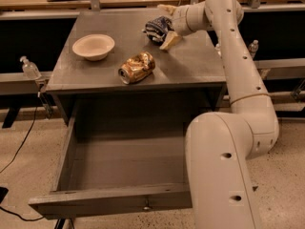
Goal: Place blue chip bag into top drawer
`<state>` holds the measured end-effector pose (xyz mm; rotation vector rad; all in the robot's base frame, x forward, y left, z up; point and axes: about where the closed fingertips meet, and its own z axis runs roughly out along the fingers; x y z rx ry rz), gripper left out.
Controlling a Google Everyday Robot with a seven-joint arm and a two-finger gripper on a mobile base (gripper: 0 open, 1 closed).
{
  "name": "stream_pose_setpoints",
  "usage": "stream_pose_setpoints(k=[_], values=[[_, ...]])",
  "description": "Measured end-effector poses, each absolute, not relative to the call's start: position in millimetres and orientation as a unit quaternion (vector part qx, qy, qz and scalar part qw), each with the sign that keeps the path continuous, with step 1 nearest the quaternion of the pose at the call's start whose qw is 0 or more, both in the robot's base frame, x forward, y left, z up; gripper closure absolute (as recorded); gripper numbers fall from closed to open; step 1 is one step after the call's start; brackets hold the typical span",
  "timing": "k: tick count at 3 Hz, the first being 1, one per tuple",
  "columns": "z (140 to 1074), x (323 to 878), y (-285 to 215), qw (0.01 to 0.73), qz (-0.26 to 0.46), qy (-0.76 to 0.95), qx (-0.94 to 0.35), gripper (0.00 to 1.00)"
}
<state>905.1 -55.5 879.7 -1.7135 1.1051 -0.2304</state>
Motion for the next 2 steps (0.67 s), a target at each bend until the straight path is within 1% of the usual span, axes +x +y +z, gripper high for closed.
stream_pose_setpoints(k=[2], values=[[870.3, 903.3, -56.3, 0.513, -0.084, 0.465, -0.717, 0.69]])
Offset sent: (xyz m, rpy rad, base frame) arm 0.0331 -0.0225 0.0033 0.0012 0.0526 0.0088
